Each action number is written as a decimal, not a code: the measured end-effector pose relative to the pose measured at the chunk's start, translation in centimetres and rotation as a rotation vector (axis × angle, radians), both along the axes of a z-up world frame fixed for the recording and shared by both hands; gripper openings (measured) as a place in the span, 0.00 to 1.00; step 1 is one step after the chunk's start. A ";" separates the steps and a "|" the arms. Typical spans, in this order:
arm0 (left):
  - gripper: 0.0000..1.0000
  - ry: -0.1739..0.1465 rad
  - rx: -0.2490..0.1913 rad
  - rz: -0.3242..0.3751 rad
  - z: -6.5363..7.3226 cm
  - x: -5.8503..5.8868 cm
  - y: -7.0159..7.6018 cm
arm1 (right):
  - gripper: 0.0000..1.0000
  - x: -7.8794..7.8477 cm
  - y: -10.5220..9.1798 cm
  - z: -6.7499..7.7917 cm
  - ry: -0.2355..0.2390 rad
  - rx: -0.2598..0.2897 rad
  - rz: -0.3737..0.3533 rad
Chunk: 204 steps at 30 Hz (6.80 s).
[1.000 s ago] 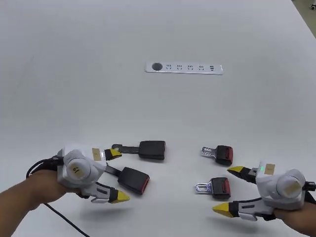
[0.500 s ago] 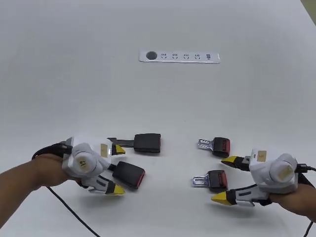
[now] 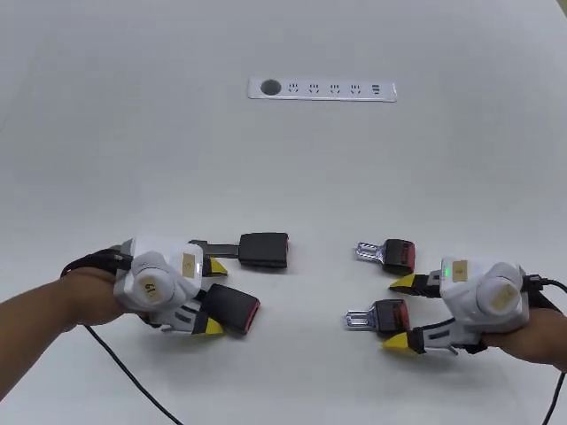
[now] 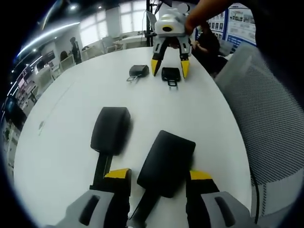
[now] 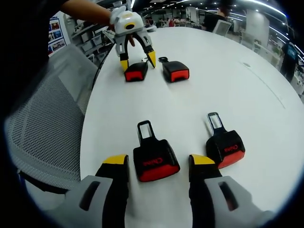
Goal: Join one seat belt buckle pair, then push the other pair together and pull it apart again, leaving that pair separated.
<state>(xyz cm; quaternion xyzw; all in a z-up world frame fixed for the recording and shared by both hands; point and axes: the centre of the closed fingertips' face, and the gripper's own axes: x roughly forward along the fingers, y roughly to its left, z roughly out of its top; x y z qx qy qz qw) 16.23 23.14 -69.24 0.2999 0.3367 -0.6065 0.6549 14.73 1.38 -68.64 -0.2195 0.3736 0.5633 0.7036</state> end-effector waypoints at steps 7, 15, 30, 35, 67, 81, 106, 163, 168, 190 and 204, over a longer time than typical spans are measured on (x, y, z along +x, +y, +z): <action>0.41 -0.001 -0.007 0.011 0.2 -0.3 -0.3 | 0.40 -0.4 0.1 0.0 -0.004 -0.014 0.029; 0.36 -0.004 -0.012 0.105 0.1 0.1 -0.1 | 0.36 -0.3 0.3 0.0 -0.001 -0.033 -0.006; 0.35 -0.001 0.003 0.145 0.2 0.2 -0.3 | 0.35 0.2 -0.1 -0.7 0.007 -0.062 -0.031; 0.35 0.001 0.022 0.144 0.2 0.2 -0.3 | 0.35 0.2 -0.2 -0.9 0.005 -0.072 -0.027; 0.35 0.017 0.039 0.151 0.1 0.1 -0.1 | 0.35 0.9 5.1 0.0 -0.019 0.010 0.016; 0.35 0.020 0.051 0.152 0.1 0.1 -0.1 | 0.35 1.5 7.9 0.1 -0.020 0.054 0.014; 0.35 0.023 0.067 0.153 0.1 0.1 -0.3 | 0.35 1.8 12.9 -0.7 -0.031 0.123 0.010; 0.33 0.022 0.118 0.027 -0.5 0.3 0.0 | 0.35 2.2 16.5 -0.3 -0.034 0.086 0.011; 0.33 0.019 0.119 0.022 -0.5 0.4 -0.1 | 0.35 2.2 16.4 -0.2 -0.035 0.083 0.016; 0.33 0.002 0.096 -0.044 -0.3 0.0 -0.2 | 0.34 1.6 15.8 -0.5 -0.047 0.022 0.065; 0.33 0.014 0.036 -0.094 -0.1 -0.6 -0.3 | 0.33 1.0 15.4 -0.4 -0.100 0.039 0.099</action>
